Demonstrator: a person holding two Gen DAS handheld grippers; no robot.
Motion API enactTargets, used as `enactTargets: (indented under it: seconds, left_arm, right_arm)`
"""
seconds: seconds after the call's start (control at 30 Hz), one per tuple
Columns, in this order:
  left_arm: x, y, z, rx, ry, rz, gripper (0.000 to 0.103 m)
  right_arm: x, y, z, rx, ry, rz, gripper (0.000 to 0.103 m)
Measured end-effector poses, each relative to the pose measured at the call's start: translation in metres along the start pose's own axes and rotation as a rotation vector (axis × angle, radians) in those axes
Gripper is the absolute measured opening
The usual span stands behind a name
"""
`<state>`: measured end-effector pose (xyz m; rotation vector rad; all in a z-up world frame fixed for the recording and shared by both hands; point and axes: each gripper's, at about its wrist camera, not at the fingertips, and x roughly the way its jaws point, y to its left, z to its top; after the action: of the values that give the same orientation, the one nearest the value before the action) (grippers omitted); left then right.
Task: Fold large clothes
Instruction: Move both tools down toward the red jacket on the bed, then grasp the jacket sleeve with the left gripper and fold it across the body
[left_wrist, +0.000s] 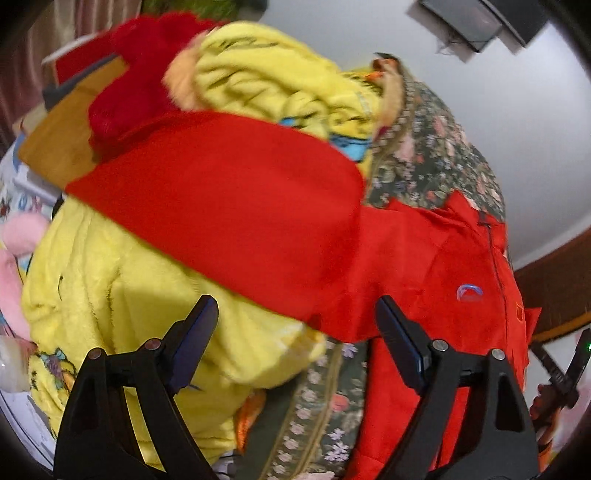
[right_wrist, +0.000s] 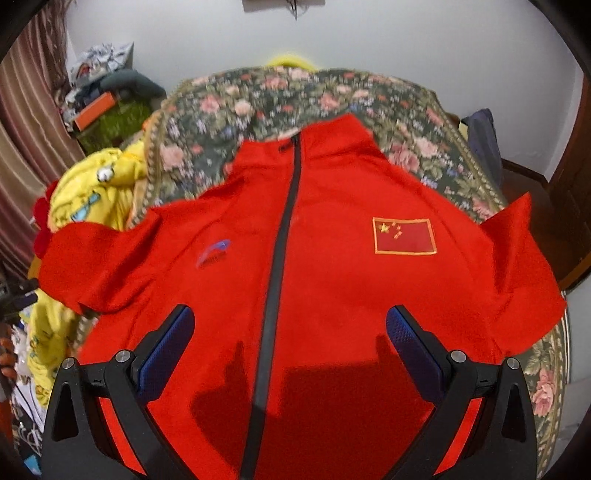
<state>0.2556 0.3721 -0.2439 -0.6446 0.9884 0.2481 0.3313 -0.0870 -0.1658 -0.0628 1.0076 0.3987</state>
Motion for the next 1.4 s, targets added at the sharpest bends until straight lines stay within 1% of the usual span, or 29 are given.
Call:
enactTargets:
  seconds: [0.03, 0.1, 0.2, 0.27, 0.3, 0.33, 0.37, 0.4, 0.43, 0.47, 0.53, 0.57, 0.6, 0.63, 0.7, 0.73, 0.8, 0.9, 0.93, 1.0, 1.03, 1.17, 1.3, 1.4]
  left_arm:
    - [0.004, 0.005, 0.002, -0.015, 0.015, -0.004, 0.087]
    - [0.010, 0.013, 0.007, -0.040, 0.017, -0.017, 0.087]
    - [0.015, 0.024, 0.017, -0.096, -0.020, -0.017, 0.086]
    - [0.016, 0.034, 0.024, -0.142, -0.054, -0.017, 0.083]
    - [0.016, 0.038, 0.028, -0.158, -0.068, -0.016, 0.079]
    - [0.016, 0.043, 0.032, -0.180, -0.088, -0.012, 0.074]
    - [0.016, 0.046, 0.034, -0.192, -0.098, -0.006, 0.071]
    - [0.017, 0.049, 0.037, -0.205, -0.105, 0.006, 0.062]
    - [0.017, 0.052, 0.040, -0.220, -0.110, 0.023, 0.050]
    - [0.018, 0.055, 0.042, -0.235, -0.114, 0.038, 0.045]
    - [0.013, 0.057, 0.045, -0.252, -0.132, 0.057, 0.026]
    - [0.009, 0.055, 0.046, -0.249, -0.147, 0.072, 0.021]
    - [0.003, 0.052, 0.047, -0.233, -0.167, 0.094, 0.010]
    - [-0.002, 0.047, 0.049, -0.212, -0.183, 0.118, 0.008]
    - [-0.020, 0.033, 0.051, -0.151, -0.240, 0.181, 0.006]
    - [-0.033, 0.022, 0.052, -0.111, -0.281, 0.215, 0.005]
    - [-0.054, 0.002, 0.055, -0.043, -0.347, 0.254, 0.005]
    - [-0.083, -0.037, 0.058, 0.064, -0.436, 0.264, 0.005]
    - [-0.091, -0.048, 0.058, 0.094, -0.458, 0.261, 0.005]
    - [-0.104, -0.083, 0.058, 0.166, -0.506, 0.252, 0.005]
    - [-0.110, -0.100, 0.057, 0.197, -0.522, 0.235, 0.005]
    - [-0.118, -0.162, 0.053, 0.280, -0.543, 0.150, 0.005]
    - [-0.105, -0.228, 0.041, 0.387, -0.537, 0.094, 0.005]
    - [-0.079, -0.277, 0.026, 0.472, -0.499, 0.073, 0.005]
  right_arm:
    - [0.003, 0.000, 0.001, 0.000, 0.007, 0.001, 0.103]
    - [0.009, 0.000, 0.001, -0.003, 0.017, 0.004, 0.103]
    - [0.015, 0.001, 0.002, -0.011, 0.028, -0.004, 0.103]
    - [0.015, -0.001, 0.000, -0.008, 0.025, -0.008, 0.103]
    - [0.014, -0.003, -0.002, -0.003, 0.023, -0.008, 0.103]
    - [0.013, -0.004, -0.003, 0.000, 0.024, -0.007, 0.103]
    - [0.014, -0.005, -0.003, 0.003, 0.025, -0.007, 0.103]
    - [0.013, -0.007, -0.003, 0.010, 0.028, -0.006, 0.103]
    - [0.013, -0.008, -0.004, 0.018, 0.031, -0.005, 0.103]
    - [0.013, -0.010, -0.004, 0.027, 0.033, -0.003, 0.103]
    - [0.011, -0.013, -0.005, 0.044, 0.037, 0.000, 0.103]
    - [0.010, -0.015, -0.005, 0.052, 0.038, -0.001, 0.103]
    - [0.009, -0.017, -0.005, 0.057, 0.039, -0.001, 0.103]
    - [0.008, -0.017, -0.006, 0.059, 0.040, -0.001, 0.103]
    - [0.005, -0.019, -0.007, 0.056, 0.040, -0.005, 0.103]
    - [0.002, -0.019, -0.007, 0.050, 0.038, -0.009, 0.103]
    - [-0.002, -0.020, -0.008, 0.033, 0.034, -0.016, 0.103]
    - [-0.008, -0.022, -0.008, 0.014, 0.028, -0.021, 0.103]
    - [-0.010, -0.023, -0.008, 0.009, 0.026, -0.021, 0.103]
    - [-0.014, -0.025, -0.008, -0.001, 0.018, -0.022, 0.103]
    - [-0.017, -0.026, -0.008, -0.006, 0.012, -0.020, 0.103]
    - [-0.024, -0.031, -0.007, -0.025, -0.005, -0.025, 0.103]
    - [-0.029, -0.042, -0.004, -0.023, -0.012, -0.011, 0.103]
    - [-0.031, -0.050, -0.002, -0.012, -0.014, -0.005, 0.103]
